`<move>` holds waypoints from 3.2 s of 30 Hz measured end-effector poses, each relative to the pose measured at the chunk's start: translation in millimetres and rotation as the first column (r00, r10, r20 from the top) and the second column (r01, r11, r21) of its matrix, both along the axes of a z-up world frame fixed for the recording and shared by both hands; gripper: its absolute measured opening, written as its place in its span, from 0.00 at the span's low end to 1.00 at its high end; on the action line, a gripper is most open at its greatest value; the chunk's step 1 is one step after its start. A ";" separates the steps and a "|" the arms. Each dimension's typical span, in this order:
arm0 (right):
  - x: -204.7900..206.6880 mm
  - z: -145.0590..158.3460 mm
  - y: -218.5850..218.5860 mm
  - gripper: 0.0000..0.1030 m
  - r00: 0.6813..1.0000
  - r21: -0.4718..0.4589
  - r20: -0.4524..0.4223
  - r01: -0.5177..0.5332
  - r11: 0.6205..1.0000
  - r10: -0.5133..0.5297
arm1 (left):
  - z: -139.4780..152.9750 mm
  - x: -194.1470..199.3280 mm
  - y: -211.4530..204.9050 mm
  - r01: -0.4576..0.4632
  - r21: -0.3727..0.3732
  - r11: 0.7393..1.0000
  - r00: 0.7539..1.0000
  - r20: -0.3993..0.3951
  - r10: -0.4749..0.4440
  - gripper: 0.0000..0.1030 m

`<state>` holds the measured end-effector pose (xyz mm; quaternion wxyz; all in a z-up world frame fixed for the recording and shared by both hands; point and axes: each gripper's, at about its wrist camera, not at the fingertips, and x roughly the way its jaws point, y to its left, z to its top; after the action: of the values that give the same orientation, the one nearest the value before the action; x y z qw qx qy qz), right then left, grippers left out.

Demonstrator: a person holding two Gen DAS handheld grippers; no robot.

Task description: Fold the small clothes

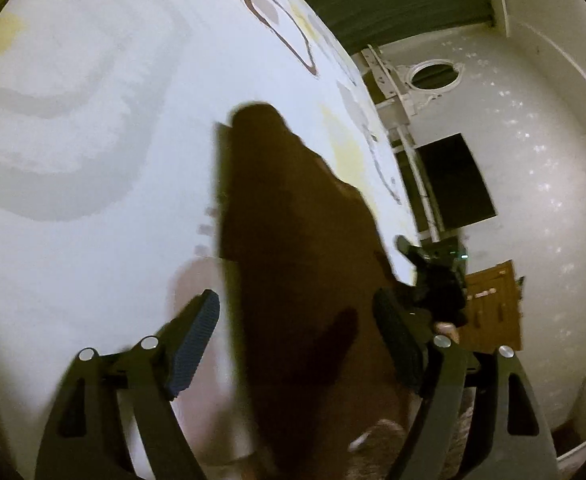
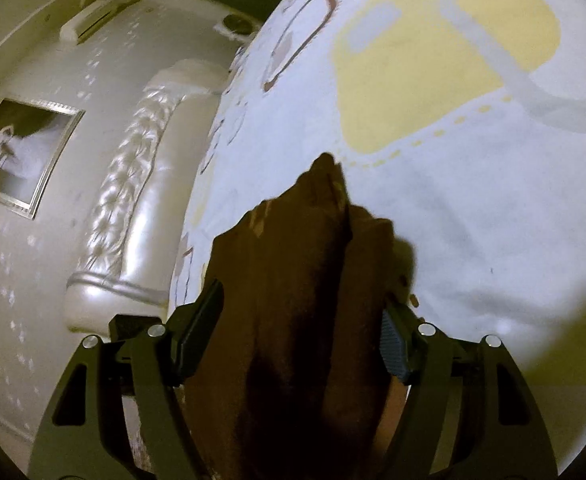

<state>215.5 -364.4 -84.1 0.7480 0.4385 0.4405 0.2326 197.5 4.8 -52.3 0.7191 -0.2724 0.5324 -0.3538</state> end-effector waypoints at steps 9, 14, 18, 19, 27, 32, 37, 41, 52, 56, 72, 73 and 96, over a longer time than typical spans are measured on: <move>23.1 -1.5 10.0 0.63 1.000 -0.034 0.005 -0.031 0.999 0.031 | 3.6 52.0 -33.6 -0.027 0.147 0.989 0.998 0.054 0.019 0.76; 32.6 -11.2 20.1 0.23 0.996 -0.068 -0.021 -0.091 0.994 0.089 | 7.9 51.7 -51.9 0.004 0.247 0.969 0.989 0.139 -0.040 0.41; 30.6 -9.3 22.2 0.20 0.995 -0.091 0.029 -0.090 0.992 0.093 | 6.5 47.9 -58.1 0.024 0.304 0.952 0.979 0.187 -0.084 0.16; 30.1 -7.3 22.4 0.19 0.995 -0.101 0.041 -0.090 0.991 0.094 | 10.5 46.4 -59.7 0.019 0.323 0.946 0.973 0.212 -0.092 0.15; 61.0 16.4 19.9 0.18 0.988 -0.143 0.139 -0.049 0.989 0.069 | 32.2 75.5 -71.0 -0.035 0.390 0.920 0.948 0.303 -0.093 0.15; 92.4 11.1 13.6 0.18 0.992 -0.153 0.120 -0.015 0.988 0.034 | 22.4 112.6 -83.5 -0.057 0.443 0.895 0.956 0.283 -0.079 0.15; 103.8 -13.2 6.3 0.18 0.998 -0.140 0.056 -0.003 0.990 0.011 | 4.9 113.1 -87.2 -0.070 0.475 0.877 0.955 0.285 -0.079 0.16; 97.0 -13.3 -0.3 0.25 0.999 -0.108 0.044 0.007 0.994 -0.002 | 8.8 110.0 -83.2 -0.067 0.473 0.879 0.957 0.278 -0.077 0.21; 13.9 26.6 -27.0 0.35 0.986 -0.021 0.108 0.130 0.991 -0.127 | 42.9 47.1 -51.0 -0.129 0.432 0.893 0.965 0.264 0.012 0.29; -10.0 49.4 -10.7 0.35 0.979 0.060 0.173 0.102 0.993 -0.111 | 62.4 13.1 -44.7 -0.174 0.358 0.917 0.954 0.292 0.067 0.29; -32.6 0.4 3.9 0.16 0.995 -0.030 -0.008 0.101 0.994 -0.101 | 16.7 0.4 -65.3 -0.105 0.423 0.900 0.973 0.232 0.005 0.63; -34.3 2.3 4.3 0.18 0.994 -0.052 -0.011 0.104 0.993 -0.105 | 16.3 -0.1 -62.5 -0.110 0.411 0.905 0.974 0.227 0.015 0.63; -136.8 18.5 40.8 0.51 0.986 -0.228 -0.055 0.142 0.963 -0.158 | 55.5 -96.1 -50.2 -0.212 0.517 0.829 0.941 0.338 0.029 0.63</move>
<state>78.7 -323.6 -65.6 0.7915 0.3919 0.4563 0.1082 101.5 -45.3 3.2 0.8636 -0.0291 0.4703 -0.1793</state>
